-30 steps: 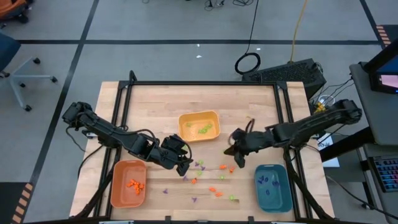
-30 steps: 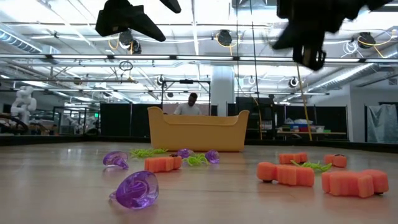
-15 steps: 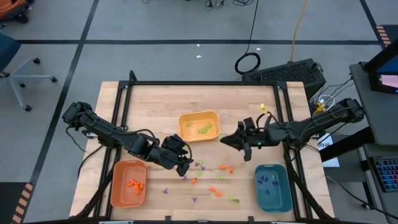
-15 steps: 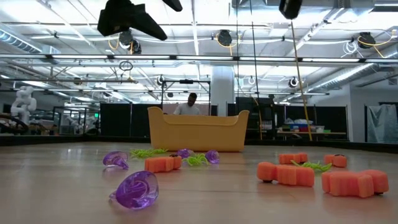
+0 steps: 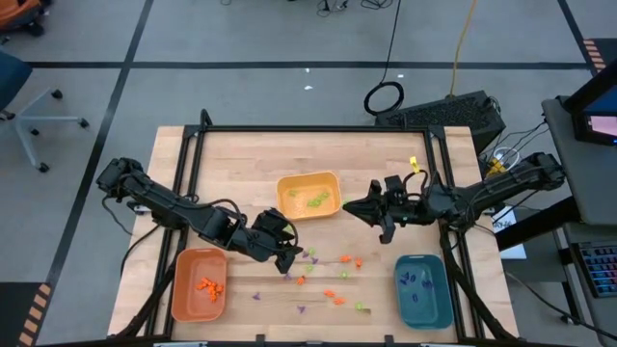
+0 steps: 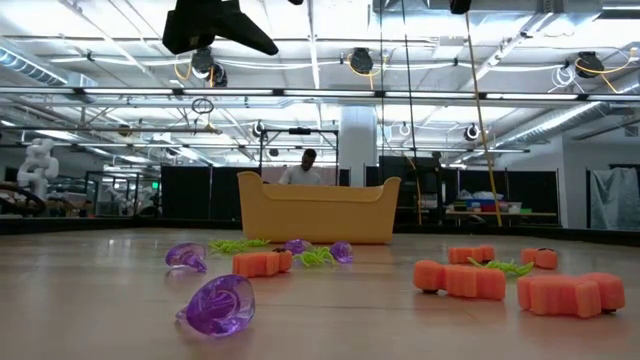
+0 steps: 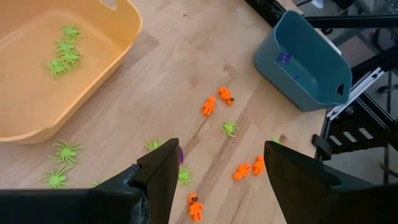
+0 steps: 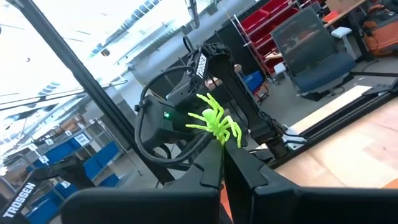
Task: Sort Halloween decoration
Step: Put the green spider toy into the yellow bin
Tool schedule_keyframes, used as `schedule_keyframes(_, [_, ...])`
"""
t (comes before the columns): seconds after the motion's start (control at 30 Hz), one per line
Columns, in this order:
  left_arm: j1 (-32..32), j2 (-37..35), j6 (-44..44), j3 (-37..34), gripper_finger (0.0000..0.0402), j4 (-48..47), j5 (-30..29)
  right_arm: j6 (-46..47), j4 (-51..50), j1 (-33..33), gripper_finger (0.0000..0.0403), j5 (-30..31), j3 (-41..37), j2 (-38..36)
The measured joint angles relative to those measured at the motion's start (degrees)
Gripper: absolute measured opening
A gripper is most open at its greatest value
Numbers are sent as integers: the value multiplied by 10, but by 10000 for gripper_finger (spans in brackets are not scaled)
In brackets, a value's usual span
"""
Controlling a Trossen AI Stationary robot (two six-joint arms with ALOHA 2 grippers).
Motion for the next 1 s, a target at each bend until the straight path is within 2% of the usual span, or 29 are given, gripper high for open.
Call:
schedule_keyframes(0.67, [0,0,0,0,232,-2,0,7,2,0,0,-2,0,0])
schedule_keyframes(0.83, [0,0,4,0,232,-2,0,-54,-3,0,0,-3,0,0])
schedule_keyframes(1.0, [0,0,5,0,232,-2,0,-162,-5,0,0,-3,0,0])
